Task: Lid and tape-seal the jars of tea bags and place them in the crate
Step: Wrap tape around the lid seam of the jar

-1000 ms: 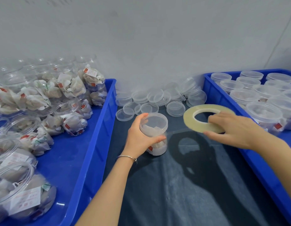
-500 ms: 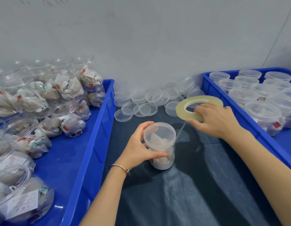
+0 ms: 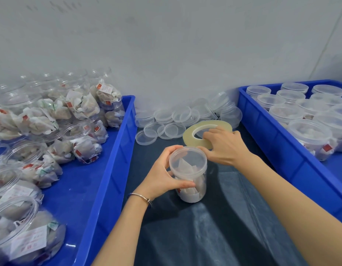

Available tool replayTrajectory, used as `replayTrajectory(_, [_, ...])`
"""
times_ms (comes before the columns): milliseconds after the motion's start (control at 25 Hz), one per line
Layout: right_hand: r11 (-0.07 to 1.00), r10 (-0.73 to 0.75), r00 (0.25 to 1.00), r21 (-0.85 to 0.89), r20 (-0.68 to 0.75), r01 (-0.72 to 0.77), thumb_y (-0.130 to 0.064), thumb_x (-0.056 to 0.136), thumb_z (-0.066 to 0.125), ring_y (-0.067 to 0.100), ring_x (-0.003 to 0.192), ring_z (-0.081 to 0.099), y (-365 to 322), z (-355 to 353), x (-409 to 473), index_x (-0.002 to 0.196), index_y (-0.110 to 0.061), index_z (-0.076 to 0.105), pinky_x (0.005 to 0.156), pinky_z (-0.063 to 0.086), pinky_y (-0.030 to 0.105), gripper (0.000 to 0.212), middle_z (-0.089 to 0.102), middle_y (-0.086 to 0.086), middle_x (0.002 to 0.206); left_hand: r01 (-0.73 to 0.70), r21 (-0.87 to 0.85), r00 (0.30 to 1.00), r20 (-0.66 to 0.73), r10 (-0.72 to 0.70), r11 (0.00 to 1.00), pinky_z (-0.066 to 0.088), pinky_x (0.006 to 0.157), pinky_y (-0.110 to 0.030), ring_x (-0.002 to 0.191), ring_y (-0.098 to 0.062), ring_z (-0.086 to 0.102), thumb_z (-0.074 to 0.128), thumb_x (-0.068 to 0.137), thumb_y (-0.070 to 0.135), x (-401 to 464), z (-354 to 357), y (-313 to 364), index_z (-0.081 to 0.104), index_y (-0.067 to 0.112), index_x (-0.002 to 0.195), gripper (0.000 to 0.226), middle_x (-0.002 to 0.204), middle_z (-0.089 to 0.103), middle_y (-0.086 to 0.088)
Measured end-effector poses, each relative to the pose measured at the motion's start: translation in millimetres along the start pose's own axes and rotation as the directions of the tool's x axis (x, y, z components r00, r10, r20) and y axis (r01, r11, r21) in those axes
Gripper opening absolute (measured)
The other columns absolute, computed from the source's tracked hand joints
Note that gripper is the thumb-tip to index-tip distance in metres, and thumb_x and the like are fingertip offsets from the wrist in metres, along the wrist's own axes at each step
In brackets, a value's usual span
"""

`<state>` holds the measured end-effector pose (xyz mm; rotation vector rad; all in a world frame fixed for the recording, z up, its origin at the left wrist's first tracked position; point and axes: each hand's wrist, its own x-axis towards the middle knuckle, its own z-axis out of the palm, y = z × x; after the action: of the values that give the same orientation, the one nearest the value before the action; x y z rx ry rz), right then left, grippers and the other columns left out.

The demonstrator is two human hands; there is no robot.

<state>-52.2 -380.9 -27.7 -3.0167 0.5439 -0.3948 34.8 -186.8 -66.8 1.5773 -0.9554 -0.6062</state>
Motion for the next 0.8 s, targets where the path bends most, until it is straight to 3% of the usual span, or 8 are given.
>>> replayTrajectory(240, [0.996, -0.023, 0.995, 0.093, 0.101, 0.014, -0.053, 0.092, 0.042, 0.011, 0.088, 0.036, 1, -4, -3, 0.093, -0.016, 0.054, 0.076, 0.037, 0.038, 0.039, 0.050, -0.008, 0.097, 0.069, 0.031, 0.996, 0.061, -0.071, 0.997, 0.049, 0.087, -0.018, 0.114, 0.006, 0.052, 0.086, 0.060, 0.000, 2, -6, 2, 0.033, 0.027, 0.117, 0.083, 0.130, 0.051, 0.016])
replayTrajectory(400, [0.991, 0.033, 0.992, 0.128, 0.120, -0.048, -0.058, 0.092, 0.037, 0.014, 0.085, 0.038, -2, -2, -10, 0.084, -0.019, 0.046, 0.073, 0.037, 0.038, 0.041, 0.047, -0.009, 0.094, 0.018, 0.122, 0.979, -0.202, 0.007, 0.992, 0.048, 0.091, -0.018, 0.107, 0.006, 0.049, 0.088, 0.060, 0.009, -15, 0, 4, 0.048, 0.026, 0.127, 0.080, 0.119, 0.043, 0.004])
replayTrajectory(520, [0.986, 0.121, 0.982, 0.096, 0.146, -0.135, -0.059, 0.094, 0.032, 0.012, 0.091, 0.034, -8, 1, -16, 0.082, -0.018, 0.040, 0.080, 0.040, 0.043, 0.043, 0.042, -0.010, 0.097, 0.031, 0.069, 0.957, -0.290, -0.010, 0.997, 0.041, 0.091, -0.007, 0.112, 0.014, 0.043, 0.083, 0.070, 0.012, -29, 17, 5, 0.033, 0.032, 0.141, 0.089, 0.122, 0.040, 0.011])
replayTrajectory(600, [0.976, 0.145, 0.974, 0.136, 0.171, -0.169, -0.051, 0.096, 0.031, 0.012, 0.096, 0.032, -14, 3, -22, 0.082, -0.019, 0.035, 0.084, 0.040, 0.046, 0.035, 0.036, -0.011, 0.097, 0.042, 0.080, 0.935, -0.355, -0.011, 0.996, 0.032, 0.091, 0.001, 0.119, 0.015, 0.036, 0.087, 0.063, 0.025, -29, 38, 8, 0.021, 0.036, 0.144, 0.105, 0.125, 0.033, 0.021])
replayTrajectory(680, [0.973, 0.097, 0.971, 0.184, 0.219, -0.139, -0.039, 0.095, 0.031, 0.014, 0.093, 0.031, -19, 2, -31, 0.082, -0.019, 0.033, 0.079, 0.037, 0.042, 0.024, 0.036, -0.008, 0.092, 0.047, 0.081, 0.882, -0.470, -0.004, 0.996, 0.027, 0.088, 0.004, 0.118, 0.011, 0.035, 0.091, 0.051, 0.036, -25, 58, 12, 0.024, 0.035, 0.143, 0.114, 0.127, 0.032, 0.019])
replayTrajectory(800, [0.988, 0.011, 0.962, 0.146, 0.274, -0.053, -0.033, 0.095, 0.031, 0.016, 0.091, 0.032, -12, -8, -42, 0.088, -0.017, 0.036, 0.074, 0.036, 0.038, 0.019, 0.038, -0.003, 0.093, 0.013, 0.078, 0.812, -0.582, 0.035, 0.997, 0.033, 0.086, -0.001, 0.111, 0.007, 0.045, 0.092, 0.051, 0.029, -16, 59, 10, 0.040, 0.032, 0.129, 0.094, 0.120, 0.048, 0.019])
